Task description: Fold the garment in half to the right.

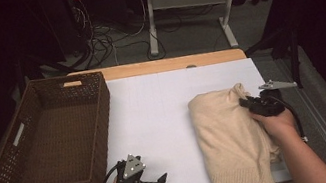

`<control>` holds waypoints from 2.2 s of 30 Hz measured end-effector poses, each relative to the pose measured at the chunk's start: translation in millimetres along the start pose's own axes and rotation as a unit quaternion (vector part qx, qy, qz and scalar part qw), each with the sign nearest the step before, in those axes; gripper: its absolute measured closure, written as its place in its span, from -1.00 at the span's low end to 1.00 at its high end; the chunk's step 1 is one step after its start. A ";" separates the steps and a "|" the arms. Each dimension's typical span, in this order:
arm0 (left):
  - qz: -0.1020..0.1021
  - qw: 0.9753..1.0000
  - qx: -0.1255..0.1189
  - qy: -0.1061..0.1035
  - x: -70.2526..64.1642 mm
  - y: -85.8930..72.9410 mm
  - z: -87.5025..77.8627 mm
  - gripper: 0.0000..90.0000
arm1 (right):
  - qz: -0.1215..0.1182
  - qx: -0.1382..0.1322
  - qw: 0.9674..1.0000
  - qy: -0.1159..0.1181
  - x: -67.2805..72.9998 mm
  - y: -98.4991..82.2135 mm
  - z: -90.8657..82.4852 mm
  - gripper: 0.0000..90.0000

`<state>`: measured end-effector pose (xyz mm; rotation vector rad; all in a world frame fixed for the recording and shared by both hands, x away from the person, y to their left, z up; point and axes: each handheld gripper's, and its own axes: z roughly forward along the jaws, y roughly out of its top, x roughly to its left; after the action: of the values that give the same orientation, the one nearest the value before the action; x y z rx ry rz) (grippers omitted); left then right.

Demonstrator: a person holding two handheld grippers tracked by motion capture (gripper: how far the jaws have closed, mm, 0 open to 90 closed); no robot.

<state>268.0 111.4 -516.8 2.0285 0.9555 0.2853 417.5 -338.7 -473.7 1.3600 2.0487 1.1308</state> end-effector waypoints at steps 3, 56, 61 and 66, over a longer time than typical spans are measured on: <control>0.002 1.000 0.000 0.000 -0.7 0.8 0.2 -1.00 | 0.009 -0.021 1.000 -0.007 -6.3 5.0 -15.0 0.65; 0.012 1.000 0.005 -0.004 -12.5 9.7 7.3 -1.00 | -0.027 0.019 0.999 -0.005 35.1 -118.4 -112.8 0.42; 0.009 1.000 0.020 -0.016 -24.8 18.6 17.5 -1.00 | -0.024 0.025 0.999 -0.008 37.9 -118.1 -114.3 0.23; 0.027 0.999 0.032 -0.031 -41.9 34.5 35.6 -1.00 | -0.025 0.030 0.999 -0.001 41.3 -122.0 -116.7 0.11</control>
<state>275.7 47.9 -505.7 2.1112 0.8830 0.2223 249.0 -369.9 -502.7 1.3290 2.1183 1.0556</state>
